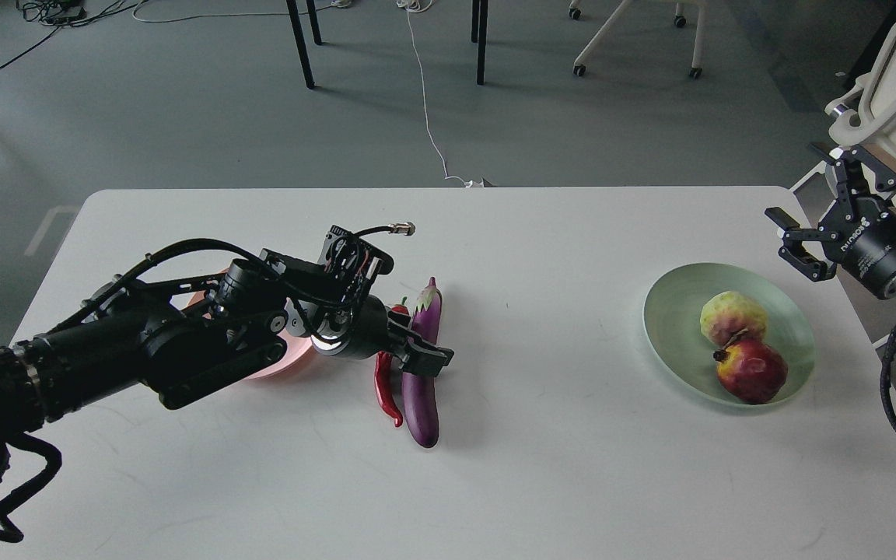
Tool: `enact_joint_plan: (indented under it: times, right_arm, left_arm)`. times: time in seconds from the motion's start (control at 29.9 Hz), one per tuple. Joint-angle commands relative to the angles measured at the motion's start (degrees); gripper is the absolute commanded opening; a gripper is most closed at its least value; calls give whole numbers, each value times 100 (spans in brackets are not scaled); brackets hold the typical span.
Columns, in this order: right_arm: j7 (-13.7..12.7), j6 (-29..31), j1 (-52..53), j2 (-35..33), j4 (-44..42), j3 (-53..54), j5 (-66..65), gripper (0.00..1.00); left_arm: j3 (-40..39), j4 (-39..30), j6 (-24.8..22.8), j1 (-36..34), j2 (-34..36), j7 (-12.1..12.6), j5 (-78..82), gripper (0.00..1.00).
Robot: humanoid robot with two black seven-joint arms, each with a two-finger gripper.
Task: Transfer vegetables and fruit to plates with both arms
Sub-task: 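Reach the left gripper over the pink plate to the purple eggplant, then grasp the eggplant with the left gripper and lower it onto the pink plate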
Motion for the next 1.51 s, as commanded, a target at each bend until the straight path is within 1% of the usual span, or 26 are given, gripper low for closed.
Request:
enact_joint_plan:
  times: [0.0,0.07,0.1,0.13,0.23,0.27,0.3,0.4,0.57,0.7,0.77,0.87,0.97,1.04,1.14,1.2,1.27,1.34,1.4,1.47]
  right_arm:
    - [0,0,10,0,26,2,0,96]
    - [0,0,1,0,26,29,0,95]
    - [0,0,1,0,26,38,0,95]
    - [0,0,1,0,17,38,0,95]
    - [0,0,-8,0,26,38,0,95]
    - [0,0,-8,0,26,38,0,95]
    - [0,0,-8,0,26,38,-9,95]
    - [0,0,-8,0,26,38,0,96]
    - [0,0,-8,0,26,38,-9,96]
    - [0,0,-8,0,17,38,-9,96]
    - [0,0,-8,0,26,38,-18,95]
    - [0,0,1,0,26,38,-18,95]
    - [0,0,1,0,26,38,-18,96]
    - [0,0,1,0,26,38,-27,95]
    - [0,0,10,0,26,38,-27,95]
    - [0,0,10,8,26,38,-27,96]
    - [0,0,10,8,34,29,-27,96]
    - [0,0,1,8,35,29,-27,96]
    - [0,0,-8,8,35,29,-27,96]
    - [0,0,-17,8,35,29,-27,96]
  left_arm:
    - [46,9,0,0,-39,4,-2,87]
    - [46,9,0,0,-48,4,-2,83]
    - [46,9,0,0,-48,4,-11,78]
    - [37,9,0,0,-56,4,-20,71]
    - [11,0,0,-26,-118,21,-38,34]
    - [2,0,0,-35,-127,30,-38,25]
    - [2,0,0,-43,-135,56,-38,20]
    - [-16,-44,0,-70,-153,135,-55,13]
    - [-112,-184,0,-166,-162,170,-502,11]
    - [-147,-360,0,-517,-109,425,-1371,11]
    - [-147,-422,0,-702,-65,487,-1767,11]
    - [-148,-623,0,-992,206,531,-2339,12]
    - [-147,-747,0,-1177,627,522,-2709,12]
    - [-147,-747,0,-1186,996,479,-2753,12]
    - [-86,-747,0,-1107,1735,391,-2692,13]
    - [-16,-738,0,-1028,2148,268,-2648,13]
    - [2,-712,0,-792,2552,119,-2508,13]
    - [2,-668,0,-581,2807,-66,-2245,14]
    - [2,-598,0,-414,2958,-285,-1938,14]
    - [-7,-510,0,-255,3002,-409,-1735,15]
